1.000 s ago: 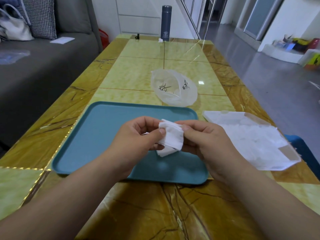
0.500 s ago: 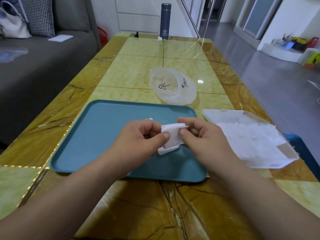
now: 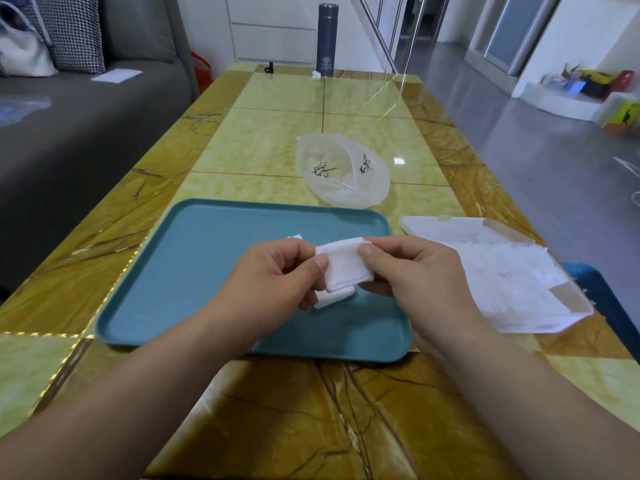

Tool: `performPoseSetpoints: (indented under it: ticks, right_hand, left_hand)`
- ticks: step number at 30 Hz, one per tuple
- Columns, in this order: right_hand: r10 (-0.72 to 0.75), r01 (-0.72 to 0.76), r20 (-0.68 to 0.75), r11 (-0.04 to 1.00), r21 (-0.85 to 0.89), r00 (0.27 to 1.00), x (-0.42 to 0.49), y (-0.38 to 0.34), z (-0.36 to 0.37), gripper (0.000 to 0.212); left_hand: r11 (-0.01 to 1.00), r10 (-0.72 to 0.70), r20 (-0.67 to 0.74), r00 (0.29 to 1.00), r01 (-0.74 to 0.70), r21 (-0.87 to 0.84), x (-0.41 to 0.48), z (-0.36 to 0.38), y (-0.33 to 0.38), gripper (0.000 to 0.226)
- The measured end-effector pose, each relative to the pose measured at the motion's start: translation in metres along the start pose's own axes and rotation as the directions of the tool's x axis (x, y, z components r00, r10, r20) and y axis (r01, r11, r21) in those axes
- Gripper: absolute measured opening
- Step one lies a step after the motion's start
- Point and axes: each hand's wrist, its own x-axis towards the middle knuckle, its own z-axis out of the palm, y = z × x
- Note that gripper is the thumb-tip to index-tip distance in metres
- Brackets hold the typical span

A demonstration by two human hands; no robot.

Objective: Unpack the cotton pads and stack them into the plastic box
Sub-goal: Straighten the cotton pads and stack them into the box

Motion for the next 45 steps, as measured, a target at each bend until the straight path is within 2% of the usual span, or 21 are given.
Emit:
performPoseSetpoints:
  ticks: [8,11,16,19,29,33,34,36,38,40,42,45]
  right_hand:
    - [-0.029,0.028,-0.05,0.999,-0.024,0.998,0.006,-0.003,-0.008,0.008]
    - [-0.051,0.052,0.019,0.998,-0.047,0.999,0.007,-0.007,-0.012,0.004]
    - [-0.073,0.088,0.113,0.988,-0.129,0.991,0.004,-0.003,-0.01,0.008]
    - [-0.082,0.097,0.112,0.987,-0.129,0.99,0.004,-0.002,-0.01,0.003]
    - [-0.073,0.087,0.106,0.987,-0.132,0.992,0.003,-0.003,-0.01,0.007]
    - [-0.074,0.082,0.091,0.993,-0.09,0.993,0.002,-0.003,-0.008,0.021]
    - [-0.066,0.075,0.104,0.993,-0.088,0.992,0.002,-0.003,-0.008,0.029]
    - [-0.027,0.039,0.152,0.996,-0.082,0.988,0.003,-0.003,-0.007,0.042]
    - [0.044,-0.035,0.195,0.998,-0.045,0.98,0.002,-0.002,-0.007,0.045]
    - [0.078,-0.063,0.189,0.994,-0.084,0.979,0.001,0.0,-0.006,0.028]
    - [0.032,-0.01,0.101,0.978,-0.21,0.994,0.003,0.006,-0.006,0.009]
    - [-0.019,0.01,-0.033,0.968,-0.25,0.999,0.008,0.01,-0.007,0.002]
  left_hand:
    - [0.996,-0.052,-0.038,0.998,0.049,-0.068,0.003,-0.003,-0.001,0.025]
    - [0.998,-0.06,-0.077,0.995,0.058,-0.025,0.005,-0.004,-0.004,0.025]
    - [0.998,-0.058,0.018,0.998,0.058,0.004,0.001,-0.002,-0.001,0.022]
    - [0.999,-0.042,0.041,0.998,0.042,0.008,0.001,-0.002,0.0,0.019]
    - [0.996,-0.055,0.06,0.997,0.051,0.068,0.001,-0.003,0.001,0.021]
    - [0.992,-0.108,0.077,0.991,0.112,-0.053,0.001,-0.002,0.004,0.046]
    - [0.995,-0.094,0.064,0.994,0.095,-0.022,0.0,-0.002,0.005,0.044]
    - [0.995,-0.017,0.037,0.999,0.013,0.099,0.0,-0.001,0.001,0.028]
    - [0.987,0.036,0.026,0.999,-0.04,0.157,0.003,-0.001,-0.004,0.021]
    - [0.945,0.118,0.017,0.993,-0.118,0.306,0.006,-0.001,-0.009,0.016]
    - [0.834,0.192,0.038,0.981,-0.184,0.521,0.011,-0.001,-0.015,0.009]
    - [0.711,0.074,0.086,0.994,-0.113,0.694,0.017,0.005,-0.022,0.037]
